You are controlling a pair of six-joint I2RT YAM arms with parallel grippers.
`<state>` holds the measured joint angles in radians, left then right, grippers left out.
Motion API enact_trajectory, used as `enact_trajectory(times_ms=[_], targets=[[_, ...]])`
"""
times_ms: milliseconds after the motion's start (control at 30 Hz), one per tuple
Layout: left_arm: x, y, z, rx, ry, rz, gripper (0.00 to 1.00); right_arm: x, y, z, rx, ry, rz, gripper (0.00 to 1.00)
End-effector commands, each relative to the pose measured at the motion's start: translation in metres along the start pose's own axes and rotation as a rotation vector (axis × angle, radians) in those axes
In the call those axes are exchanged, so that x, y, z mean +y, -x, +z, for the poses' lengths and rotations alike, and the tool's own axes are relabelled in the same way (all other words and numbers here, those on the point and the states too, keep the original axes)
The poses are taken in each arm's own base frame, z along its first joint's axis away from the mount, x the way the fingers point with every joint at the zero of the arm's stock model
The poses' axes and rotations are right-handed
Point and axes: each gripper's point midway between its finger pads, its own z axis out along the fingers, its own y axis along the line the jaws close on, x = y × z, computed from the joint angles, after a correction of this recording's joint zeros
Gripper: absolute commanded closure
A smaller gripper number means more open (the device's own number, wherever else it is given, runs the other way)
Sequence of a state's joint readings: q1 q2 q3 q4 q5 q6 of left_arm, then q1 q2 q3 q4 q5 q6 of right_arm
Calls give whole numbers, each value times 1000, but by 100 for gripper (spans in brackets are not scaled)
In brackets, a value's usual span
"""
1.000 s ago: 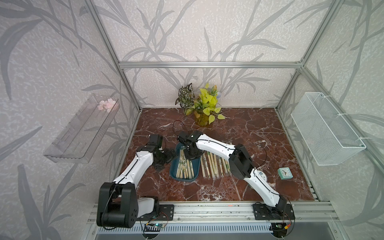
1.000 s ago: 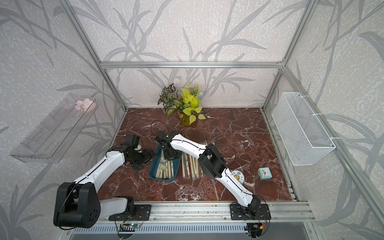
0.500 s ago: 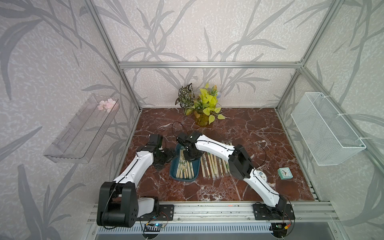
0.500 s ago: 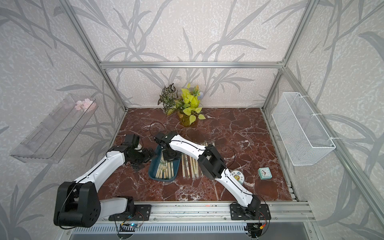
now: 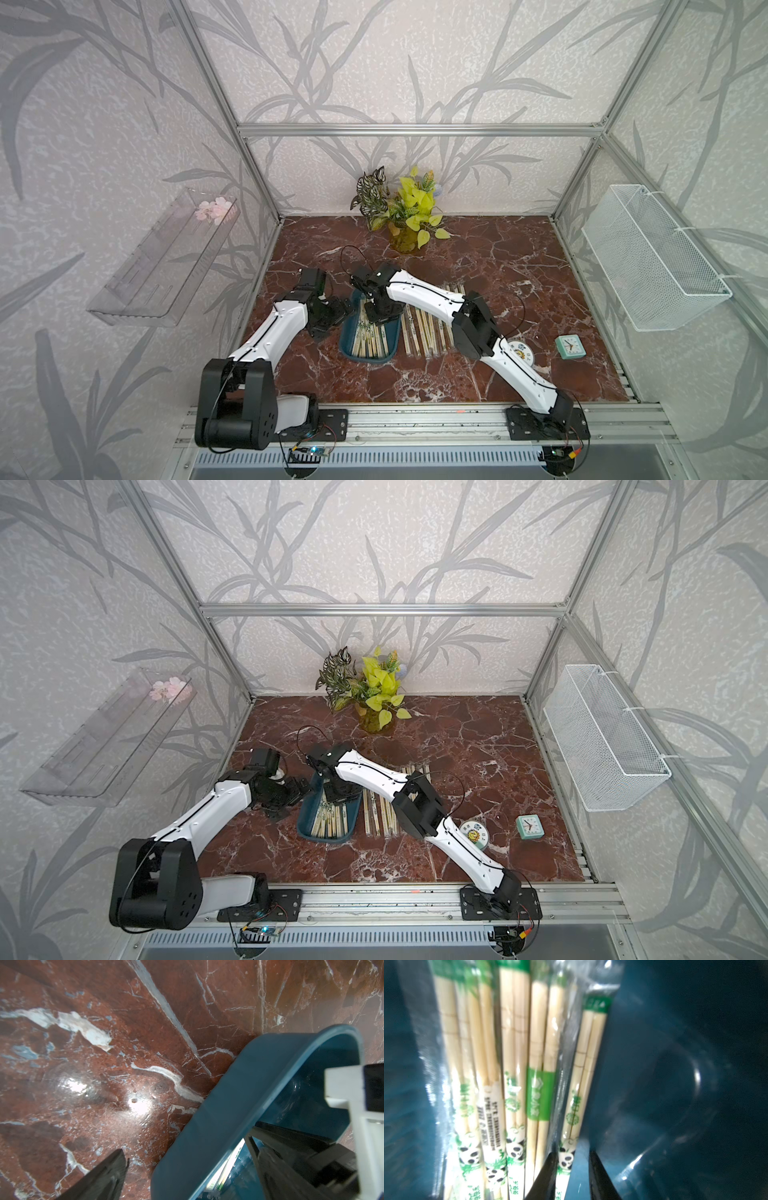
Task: Take the paired disposable chopsticks out of the storage box
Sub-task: Pick up the paired disposable chopsticks from the storage box.
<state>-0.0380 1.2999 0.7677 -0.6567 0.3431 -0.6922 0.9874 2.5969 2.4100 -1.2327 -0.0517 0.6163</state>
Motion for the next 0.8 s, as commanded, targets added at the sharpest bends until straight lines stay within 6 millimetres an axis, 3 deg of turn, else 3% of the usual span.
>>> enact_trajectory(times_ms=[0,200,433,567,767], targets=[[0,1,1,5,-3,-6,0,-5,-16,14,66,-52,-21,72],[-1,1,1,7,-3,-4,0,-8,-18,18,77,-65,-17,74],[0,0,1,9,-2,0,0,-2,-18,21,89,-29,2,85],[-1,1,0,6,-4,2,0,0,-14,16,75,-10,14,98],[-1,0,0,8,-4,2,0,2,-4,-4,29,23,50,100]])
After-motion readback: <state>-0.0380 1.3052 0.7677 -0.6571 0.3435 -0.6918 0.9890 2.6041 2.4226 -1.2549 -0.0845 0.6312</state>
